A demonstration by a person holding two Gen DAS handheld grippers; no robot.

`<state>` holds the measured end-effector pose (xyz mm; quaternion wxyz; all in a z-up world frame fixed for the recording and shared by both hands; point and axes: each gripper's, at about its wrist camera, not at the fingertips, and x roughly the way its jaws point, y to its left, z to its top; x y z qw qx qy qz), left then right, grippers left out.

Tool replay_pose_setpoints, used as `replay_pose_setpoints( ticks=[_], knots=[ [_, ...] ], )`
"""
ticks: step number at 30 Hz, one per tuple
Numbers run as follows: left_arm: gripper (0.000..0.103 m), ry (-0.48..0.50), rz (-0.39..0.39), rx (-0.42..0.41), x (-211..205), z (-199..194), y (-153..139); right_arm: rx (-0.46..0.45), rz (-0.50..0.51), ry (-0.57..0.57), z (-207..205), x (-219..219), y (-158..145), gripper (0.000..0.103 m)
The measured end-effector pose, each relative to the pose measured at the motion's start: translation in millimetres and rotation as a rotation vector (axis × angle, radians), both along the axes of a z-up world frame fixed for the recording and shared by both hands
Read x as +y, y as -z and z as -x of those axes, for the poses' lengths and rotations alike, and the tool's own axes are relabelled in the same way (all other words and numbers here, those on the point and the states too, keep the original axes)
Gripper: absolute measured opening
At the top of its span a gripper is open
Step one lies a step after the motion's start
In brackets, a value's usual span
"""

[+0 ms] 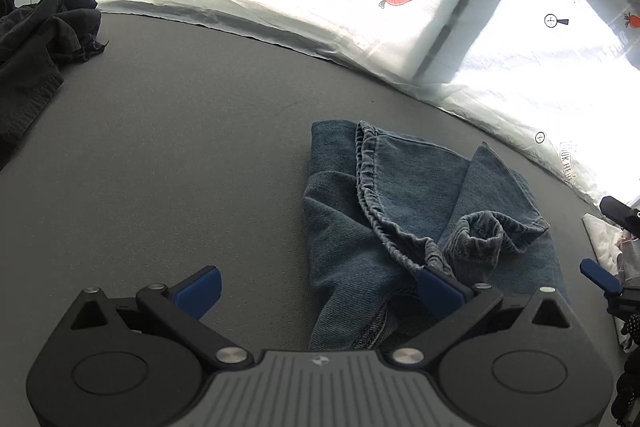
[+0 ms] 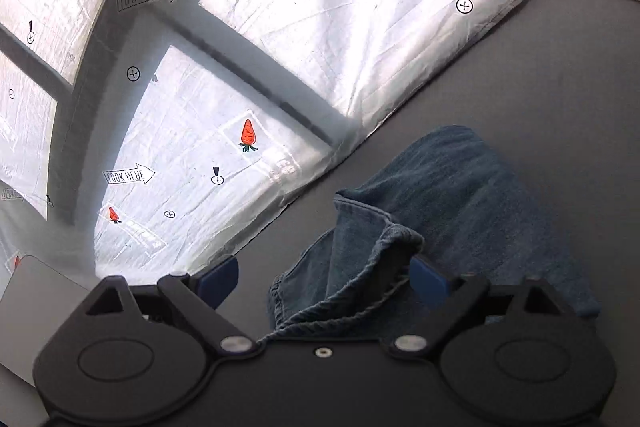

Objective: Fold clothes
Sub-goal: 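Grasp the folded hem edge of the jeans with the left gripper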

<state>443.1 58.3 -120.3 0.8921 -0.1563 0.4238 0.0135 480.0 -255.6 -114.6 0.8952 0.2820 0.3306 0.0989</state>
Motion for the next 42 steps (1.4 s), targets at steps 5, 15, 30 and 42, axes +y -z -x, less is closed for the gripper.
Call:
replay_pose_setpoints(
  ticks=[5,15,30,42],
  knots=[
    [0.103,0.076,-0.102,-0.072,-41,-7,-9,0.062,0.468,-0.038,8,-41,52,0.099],
    [0.103,0.282,-0.244,-0.109,-116,-46,8,0.140,0.334,-0.175,-12,-75,120,0.103],
    [0.008,0.156,0.005,-0.076,-87,-61,15,0.093,0.301,-0.192,1,-76,119,0.103],
    [0.011,-0.311,0.515,0.011,1,-26,75,0.129,0.321,-0.237,1,-64,112,0.103]
  ],
)
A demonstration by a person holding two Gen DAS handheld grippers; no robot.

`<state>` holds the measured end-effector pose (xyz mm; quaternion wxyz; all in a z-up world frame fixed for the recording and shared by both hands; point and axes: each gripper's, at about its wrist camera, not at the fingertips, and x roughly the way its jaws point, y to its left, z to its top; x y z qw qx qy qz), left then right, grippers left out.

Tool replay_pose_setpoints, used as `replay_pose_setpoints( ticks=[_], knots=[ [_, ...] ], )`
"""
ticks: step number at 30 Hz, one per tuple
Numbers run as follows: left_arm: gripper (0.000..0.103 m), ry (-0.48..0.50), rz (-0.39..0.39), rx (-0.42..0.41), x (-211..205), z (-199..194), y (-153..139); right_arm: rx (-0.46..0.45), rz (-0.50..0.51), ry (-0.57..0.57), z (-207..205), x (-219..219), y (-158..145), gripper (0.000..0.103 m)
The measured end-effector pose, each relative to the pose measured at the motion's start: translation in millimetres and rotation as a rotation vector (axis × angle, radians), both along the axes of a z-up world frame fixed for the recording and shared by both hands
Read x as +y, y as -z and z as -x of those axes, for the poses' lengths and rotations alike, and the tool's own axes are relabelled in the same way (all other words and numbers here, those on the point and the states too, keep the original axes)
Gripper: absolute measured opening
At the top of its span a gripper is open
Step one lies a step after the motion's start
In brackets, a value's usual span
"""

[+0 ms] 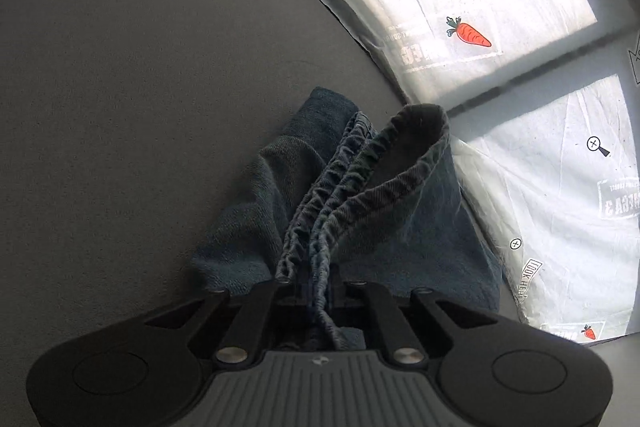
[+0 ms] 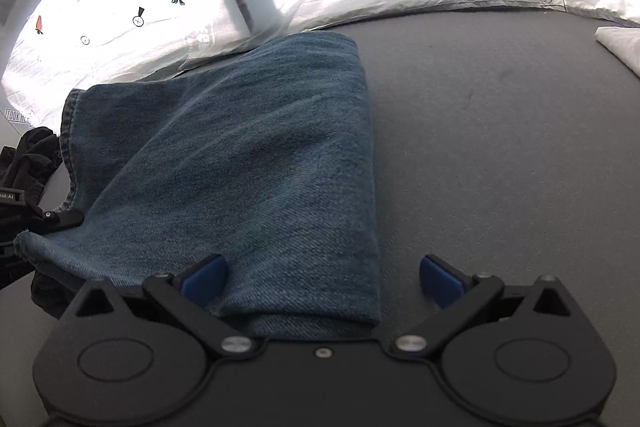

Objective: Fold clothes
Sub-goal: 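Grasp the folded hem edge of the jeans with the left gripper, then grasp the jeans edge with the right gripper while left gripper holds the hem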

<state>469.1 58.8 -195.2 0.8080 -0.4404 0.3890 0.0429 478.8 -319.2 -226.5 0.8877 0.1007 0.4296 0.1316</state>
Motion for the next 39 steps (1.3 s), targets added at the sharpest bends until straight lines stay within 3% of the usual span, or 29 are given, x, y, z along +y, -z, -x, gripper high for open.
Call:
replay_pose_setpoints(
  ticks=[6,8,13,14,15,16,17,18,20,21,23,27,33,35,36,38,39],
  knots=[
    [0.015,0.076,-0.074,0.011,-5,-6,-12,0.006,0.002,0.008,0,0,-2,0.103],
    [0.025,0.119,-0.109,0.011,-10,-8,-14,0.008,0.005,0.009,0,0,-3,0.103],
    [0.028,0.199,-0.250,0.036,-28,-18,-26,0.018,0.013,0.004,-2,1,-5,0.103],
    [0.034,0.218,-0.282,0.035,-32,-20,-31,0.026,0.018,0.001,-4,1,-7,0.103],
    [0.039,0.243,-0.325,0.027,-37,-21,-37,0.035,0.032,-0.007,-8,1,-9,0.103],
    [0.054,0.262,-0.384,0.020,-42,-21,-41,0.031,0.056,-0.020,-10,2,-11,0.103],
    [0.084,0.265,-0.483,0.036,-49,-22,-44,0.015,0.096,-0.043,-13,5,-15,0.103],
    [0.095,0.258,-0.621,0.067,-57,-23,-45,-0.007,0.143,-0.074,-16,11,-18,0.103],
    [0.099,0.274,-0.830,0.106,-68,-23,-38,-0.051,0.210,-0.133,-22,21,-23,0.103],
    [0.099,0.299,-0.866,0.122,-68,-25,-33,-0.055,0.220,-0.139,-28,22,-24,0.103],
    [0.099,0.311,-0.819,0.132,-62,-28,-23,-0.060,0.235,-0.146,-42,24,-26,0.103],
    [0.099,0.295,-0.656,0.143,-42,-37,-10,-0.004,0.124,-0.134,-75,12,-24,0.103],
    [0.099,0.315,-0.586,0.150,-39,-53,3,0.098,-0.055,-0.133,-105,-6,-13,0.103],
    [0.099,0.314,-0.564,0.151,-42,-56,6,0.083,-0.084,-0.143,-104,-7,-14,0.095],
    [0.097,0.317,-0.560,0.141,-45,-55,5,0.079,-0.101,-0.137,-102,-6,-15,0.078],
    [0.078,0.317,-0.564,0.113,-51,-51,2,0.068,-0.119,-0.118,-95,-2,-19,0.070],
    [0.067,0.300,-0.581,0.092,-56,-46,-1,0.052,-0.105,-0.107,-91,2,-24,0.061]
  ],
)
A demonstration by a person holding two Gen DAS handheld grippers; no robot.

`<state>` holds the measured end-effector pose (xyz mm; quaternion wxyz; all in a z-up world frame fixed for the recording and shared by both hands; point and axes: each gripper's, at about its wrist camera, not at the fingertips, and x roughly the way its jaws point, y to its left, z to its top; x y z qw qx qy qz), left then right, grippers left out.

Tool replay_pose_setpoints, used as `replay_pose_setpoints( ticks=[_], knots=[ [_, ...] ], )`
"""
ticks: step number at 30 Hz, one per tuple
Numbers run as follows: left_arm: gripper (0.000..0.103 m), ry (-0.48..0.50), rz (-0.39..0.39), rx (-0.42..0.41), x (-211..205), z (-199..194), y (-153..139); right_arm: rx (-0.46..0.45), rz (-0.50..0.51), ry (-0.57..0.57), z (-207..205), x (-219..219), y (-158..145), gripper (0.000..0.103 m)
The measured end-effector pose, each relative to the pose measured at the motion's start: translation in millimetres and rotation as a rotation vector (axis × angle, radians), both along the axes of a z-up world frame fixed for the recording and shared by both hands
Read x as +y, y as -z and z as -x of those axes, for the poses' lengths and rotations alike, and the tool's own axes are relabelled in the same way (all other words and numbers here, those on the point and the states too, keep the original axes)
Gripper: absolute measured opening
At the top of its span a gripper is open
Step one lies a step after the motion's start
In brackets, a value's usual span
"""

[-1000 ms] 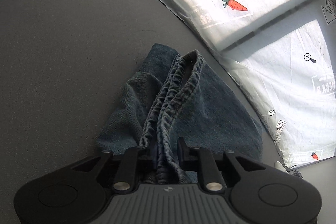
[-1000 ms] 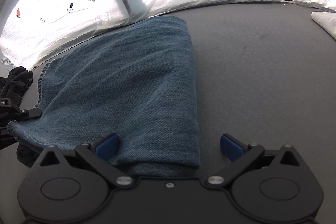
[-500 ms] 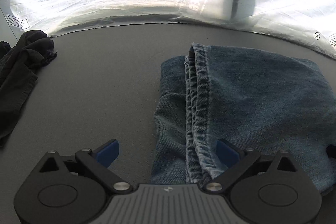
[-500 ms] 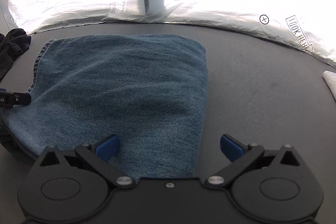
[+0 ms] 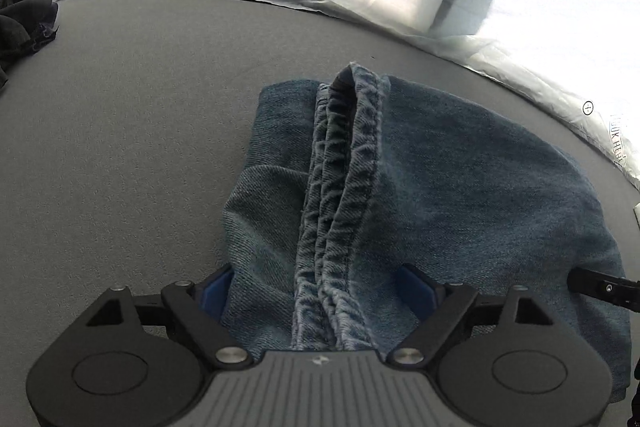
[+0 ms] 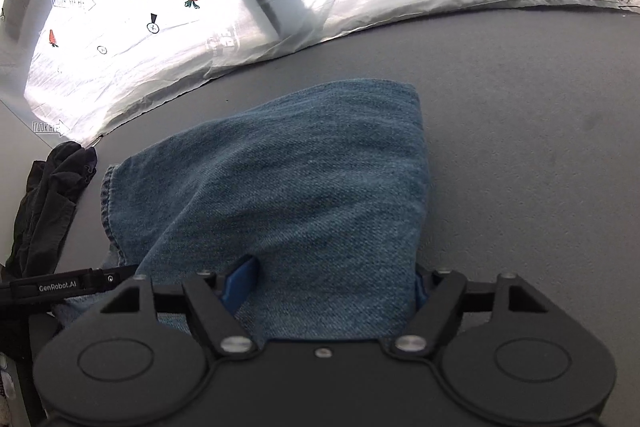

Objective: Fold clothes
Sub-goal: 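Grasp the jeans edge with the right gripper while left gripper holds the hem, then lift and carry the folded jeans with both grippers onto the clothes stack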

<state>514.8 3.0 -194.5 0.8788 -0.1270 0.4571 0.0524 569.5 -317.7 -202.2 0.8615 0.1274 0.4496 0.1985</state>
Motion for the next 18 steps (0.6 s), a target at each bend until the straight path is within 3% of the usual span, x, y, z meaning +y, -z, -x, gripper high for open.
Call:
replay_pose_setpoints(
  ticks=[2,3,4,8,15,18],
  knots=[
    [0.037,-0.002,-0.054,-0.047,-14,10,-6,-0.034,0.029,0.022,9,8,-11,0.045],
    [0.031,0.011,-0.093,-0.070,-22,15,-10,-0.044,0.031,0.043,11,11,-17,0.035],
    [0.029,0.027,-0.110,-0.096,-27,19,-16,-0.047,0.017,0.062,14,11,-22,0.031],
    [0.027,0.099,-0.045,-0.205,-42,35,-51,-0.076,-0.014,0.093,33,14,-48,0.028],
    [0.027,0.237,-0.031,-0.312,-67,67,-93,-0.201,0.016,0.153,100,21,-102,0.027],
    [0.027,0.274,0.047,-0.336,-62,85,-105,-0.239,0.031,0.212,133,24,-123,0.028]
  ],
)
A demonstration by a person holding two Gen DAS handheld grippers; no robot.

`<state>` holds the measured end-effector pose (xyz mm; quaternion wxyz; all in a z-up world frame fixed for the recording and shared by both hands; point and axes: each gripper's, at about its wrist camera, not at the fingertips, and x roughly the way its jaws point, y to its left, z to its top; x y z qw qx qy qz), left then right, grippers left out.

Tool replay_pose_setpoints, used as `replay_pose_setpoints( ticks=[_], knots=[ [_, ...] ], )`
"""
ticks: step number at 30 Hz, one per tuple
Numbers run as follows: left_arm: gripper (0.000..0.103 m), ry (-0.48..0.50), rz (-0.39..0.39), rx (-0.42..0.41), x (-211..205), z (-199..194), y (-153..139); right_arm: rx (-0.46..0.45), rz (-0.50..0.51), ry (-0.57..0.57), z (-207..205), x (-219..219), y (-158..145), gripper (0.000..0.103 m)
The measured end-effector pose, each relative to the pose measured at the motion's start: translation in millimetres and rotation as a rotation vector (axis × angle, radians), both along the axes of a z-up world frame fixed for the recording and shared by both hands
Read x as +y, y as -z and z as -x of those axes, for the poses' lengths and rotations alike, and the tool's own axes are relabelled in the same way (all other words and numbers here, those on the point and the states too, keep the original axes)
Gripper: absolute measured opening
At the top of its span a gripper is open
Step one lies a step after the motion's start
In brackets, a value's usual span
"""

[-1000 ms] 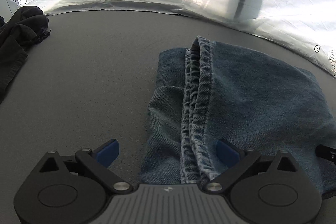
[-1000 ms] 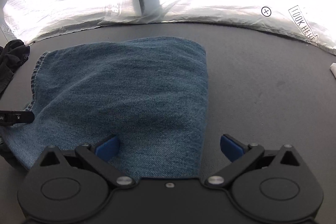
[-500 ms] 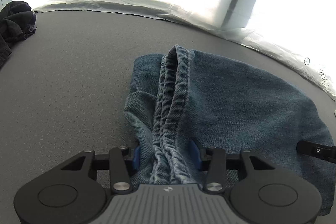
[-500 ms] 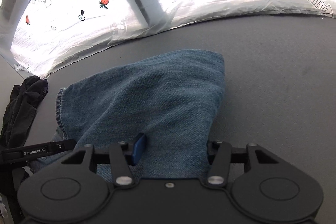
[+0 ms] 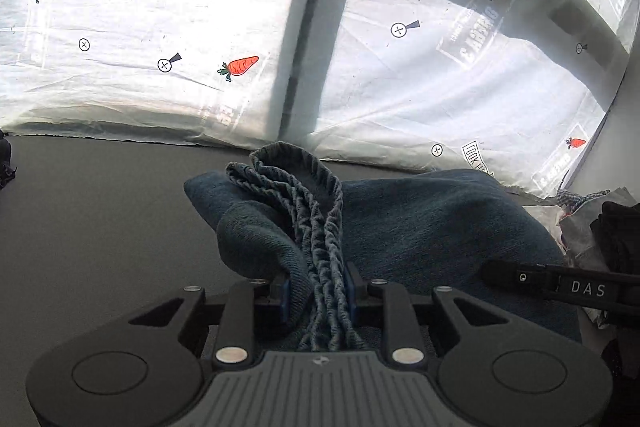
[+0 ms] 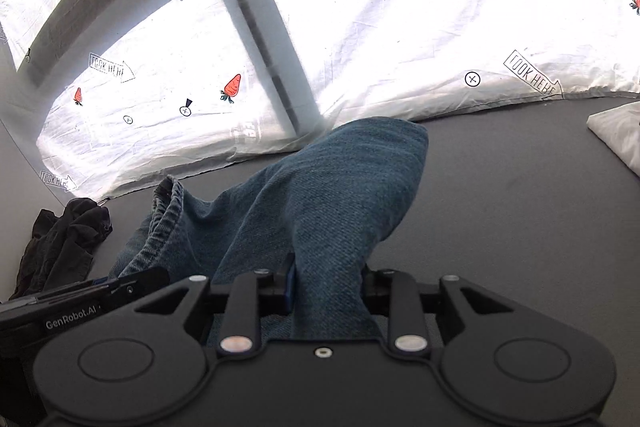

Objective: Fold clothes
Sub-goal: 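Lift and carry the folded jeans with both grippers onto the clothes stack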

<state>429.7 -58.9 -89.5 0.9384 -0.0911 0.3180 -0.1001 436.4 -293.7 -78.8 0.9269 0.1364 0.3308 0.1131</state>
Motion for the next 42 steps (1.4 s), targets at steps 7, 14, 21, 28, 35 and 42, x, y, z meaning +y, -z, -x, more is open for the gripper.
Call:
replay_pose_setpoints(
  ticks=[7,14,21,28,35,42],
  knots=[
    [0.027,0.145,0.049,-0.029,5,43,-22,-0.022,0.022,0.163,71,9,-31,0.028],
    [0.026,0.259,0.146,0.008,3,63,-21,0.002,0.072,0.295,122,3,-42,0.027],
    [0.026,0.344,0.173,0.011,-43,80,-23,-0.014,0.083,0.388,162,-38,-46,0.027],
    [0.026,0.313,0.156,-0.065,-144,100,-43,-0.132,0.072,0.359,170,-133,-50,0.027],
    [0.026,0.163,0.244,-0.131,-273,128,-78,-0.301,0.165,0.171,176,-257,-93,0.026],
    [0.026,0.182,0.300,-0.211,-392,116,-115,-0.391,0.241,0.154,162,-365,-143,0.026]
  ],
)
